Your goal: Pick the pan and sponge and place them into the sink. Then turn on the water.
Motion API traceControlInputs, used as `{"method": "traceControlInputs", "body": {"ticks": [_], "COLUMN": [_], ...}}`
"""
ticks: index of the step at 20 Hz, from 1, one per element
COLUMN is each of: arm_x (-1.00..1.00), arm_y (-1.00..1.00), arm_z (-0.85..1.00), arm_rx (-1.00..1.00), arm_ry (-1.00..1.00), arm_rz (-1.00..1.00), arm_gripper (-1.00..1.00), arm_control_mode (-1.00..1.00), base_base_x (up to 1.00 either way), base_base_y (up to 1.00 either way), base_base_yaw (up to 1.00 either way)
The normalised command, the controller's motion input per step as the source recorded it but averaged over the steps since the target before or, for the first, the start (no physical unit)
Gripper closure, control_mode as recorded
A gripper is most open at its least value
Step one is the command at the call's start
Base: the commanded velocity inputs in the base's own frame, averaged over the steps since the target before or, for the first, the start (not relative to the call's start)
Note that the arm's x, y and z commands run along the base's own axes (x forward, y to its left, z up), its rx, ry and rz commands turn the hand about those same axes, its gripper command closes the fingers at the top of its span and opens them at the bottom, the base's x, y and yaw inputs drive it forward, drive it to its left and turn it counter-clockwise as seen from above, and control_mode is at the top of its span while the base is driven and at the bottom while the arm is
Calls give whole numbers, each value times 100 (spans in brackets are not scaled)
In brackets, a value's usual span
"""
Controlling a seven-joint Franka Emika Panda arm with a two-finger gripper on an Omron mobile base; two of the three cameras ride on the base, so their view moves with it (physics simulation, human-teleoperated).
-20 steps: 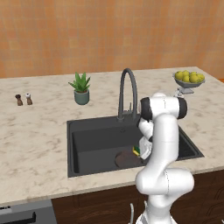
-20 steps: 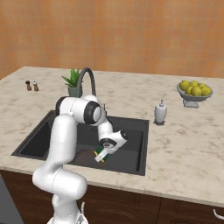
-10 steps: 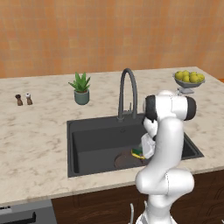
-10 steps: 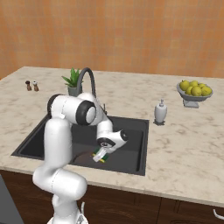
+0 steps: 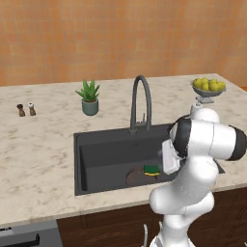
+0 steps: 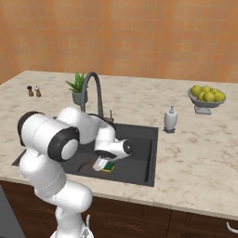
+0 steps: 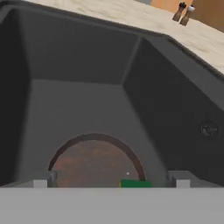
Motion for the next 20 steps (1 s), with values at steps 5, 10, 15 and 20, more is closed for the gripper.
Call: {"method": "traceControlInputs", "body": {"ticks": [5, 10, 15, 20], "arm_x": [-34, -4, 0, 0], "arm_y": [0, -4, -6, -10], "arm_z": [100, 100, 83, 60], "arm_rx": [0, 4, 12, 11], "arm_ry": [-17, -6, -6, -15], "arm_rz": [-5, -2, -7, -13], "arm_gripper": [-100, -100, -100, -100], "arm_control_mode": [-100, -100, -100, -100], "base_base_x": [0, 0, 0, 0], "base_base_y": [0, 0, 0, 0], "base_base_yaw": [0, 0, 0, 0]}}
